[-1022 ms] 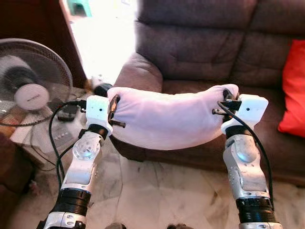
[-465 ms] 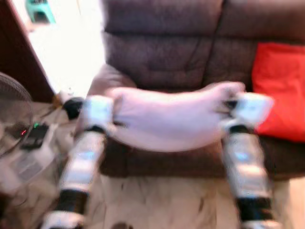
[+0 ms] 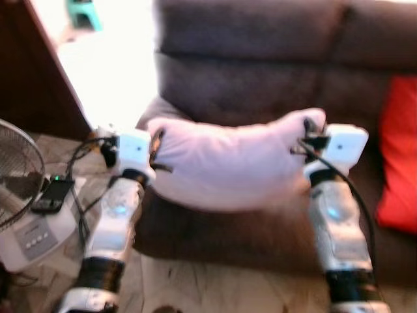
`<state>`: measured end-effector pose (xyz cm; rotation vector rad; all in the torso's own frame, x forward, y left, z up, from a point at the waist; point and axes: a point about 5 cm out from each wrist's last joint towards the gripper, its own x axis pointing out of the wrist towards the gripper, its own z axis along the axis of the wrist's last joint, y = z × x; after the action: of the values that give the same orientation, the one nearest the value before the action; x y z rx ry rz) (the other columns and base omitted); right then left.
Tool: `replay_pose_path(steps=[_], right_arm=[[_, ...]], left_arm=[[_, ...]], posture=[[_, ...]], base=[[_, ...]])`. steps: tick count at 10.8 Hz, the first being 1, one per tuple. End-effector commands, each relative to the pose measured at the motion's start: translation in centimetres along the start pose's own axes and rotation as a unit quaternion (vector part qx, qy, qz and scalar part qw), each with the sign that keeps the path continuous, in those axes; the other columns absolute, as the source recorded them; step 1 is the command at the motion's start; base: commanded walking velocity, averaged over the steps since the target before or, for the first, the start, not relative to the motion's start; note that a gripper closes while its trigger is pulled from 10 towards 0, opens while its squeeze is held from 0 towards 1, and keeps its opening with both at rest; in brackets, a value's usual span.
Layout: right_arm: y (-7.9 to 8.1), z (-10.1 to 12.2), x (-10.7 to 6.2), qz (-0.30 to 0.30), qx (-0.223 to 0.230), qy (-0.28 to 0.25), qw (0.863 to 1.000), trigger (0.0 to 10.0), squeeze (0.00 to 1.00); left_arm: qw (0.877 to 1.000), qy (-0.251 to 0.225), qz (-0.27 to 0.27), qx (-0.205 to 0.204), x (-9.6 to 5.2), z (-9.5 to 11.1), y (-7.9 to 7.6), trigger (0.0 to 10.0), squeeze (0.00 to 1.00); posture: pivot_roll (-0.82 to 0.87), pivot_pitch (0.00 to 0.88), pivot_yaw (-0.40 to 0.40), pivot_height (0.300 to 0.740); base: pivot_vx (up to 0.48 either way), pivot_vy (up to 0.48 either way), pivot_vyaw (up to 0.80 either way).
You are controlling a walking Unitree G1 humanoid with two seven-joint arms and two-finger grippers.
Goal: Move the pillow to the sofa from floor
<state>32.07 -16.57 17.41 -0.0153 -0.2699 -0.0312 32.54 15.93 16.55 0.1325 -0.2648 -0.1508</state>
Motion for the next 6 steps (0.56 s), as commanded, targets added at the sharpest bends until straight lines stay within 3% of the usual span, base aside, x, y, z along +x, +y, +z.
replay_pose_path(steps=[1, 2, 6], right_arm=[[-0.17, 1.24, 0.06, 0.008, -0.012, -0.033, 0.999, 10.0, 0.00], [-0.07, 1.25, 0.03, 0.014, -0.016, -0.034, 0.999, 10.0, 0.00], [-0.53, 1.07, 0.07, -0.005, -0.001, -0.028, 1.000, 10.0, 0.00]], left_arm=[[0.999, -0.039, -0.009, 0.001, 0.69, 1.71, -0.43, 10.0, 0.00], [0.999, -0.039, -0.008, 0.000, 0.74, 1.75, -0.42, 10.0, 0.00], [0.999, -0.037, -0.012, -0.001, 0.64, 1.63, -0.51, 10.0, 0.00]], posture=[[0.06, 0.079, -0.027, 0.740], [0.05, 0.079, -0.027, 0.740], [0.06, 0.080, -0.026, 0.740]], base=[[0.442, 0.000, 0.41], [0.439, 0.000, 0.80], [0.439, 0.000, 0.00]])
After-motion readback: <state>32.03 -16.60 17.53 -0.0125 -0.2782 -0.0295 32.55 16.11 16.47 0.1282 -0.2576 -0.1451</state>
